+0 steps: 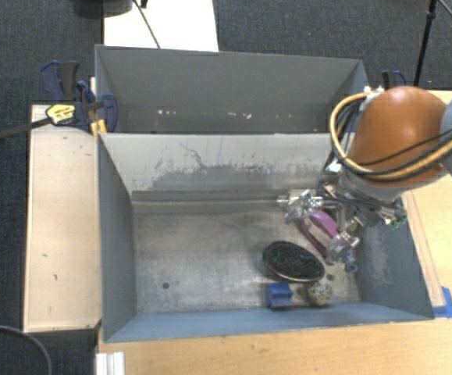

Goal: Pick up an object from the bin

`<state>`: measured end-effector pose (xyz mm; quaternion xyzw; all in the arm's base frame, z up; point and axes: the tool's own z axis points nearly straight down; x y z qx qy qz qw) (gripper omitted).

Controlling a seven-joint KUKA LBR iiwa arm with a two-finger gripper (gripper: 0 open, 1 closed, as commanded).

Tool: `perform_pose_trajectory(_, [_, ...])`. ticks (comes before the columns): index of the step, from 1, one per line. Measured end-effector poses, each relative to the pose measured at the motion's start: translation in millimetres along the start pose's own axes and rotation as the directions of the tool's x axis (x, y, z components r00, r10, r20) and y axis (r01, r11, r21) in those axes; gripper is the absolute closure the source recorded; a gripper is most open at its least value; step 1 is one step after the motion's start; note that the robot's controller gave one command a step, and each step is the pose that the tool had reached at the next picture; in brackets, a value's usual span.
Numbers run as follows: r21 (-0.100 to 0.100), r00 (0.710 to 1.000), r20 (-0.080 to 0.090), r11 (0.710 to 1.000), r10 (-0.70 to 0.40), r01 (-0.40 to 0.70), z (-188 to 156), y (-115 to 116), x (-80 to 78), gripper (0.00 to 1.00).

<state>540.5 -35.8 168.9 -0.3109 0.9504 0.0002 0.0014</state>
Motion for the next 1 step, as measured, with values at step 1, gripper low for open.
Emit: perform_pose_trajectory(1, [-0.007, 0.994, -0.013, 0.994, 0.112, -0.112, 82.9, 37.2, -27.3, 0.00])
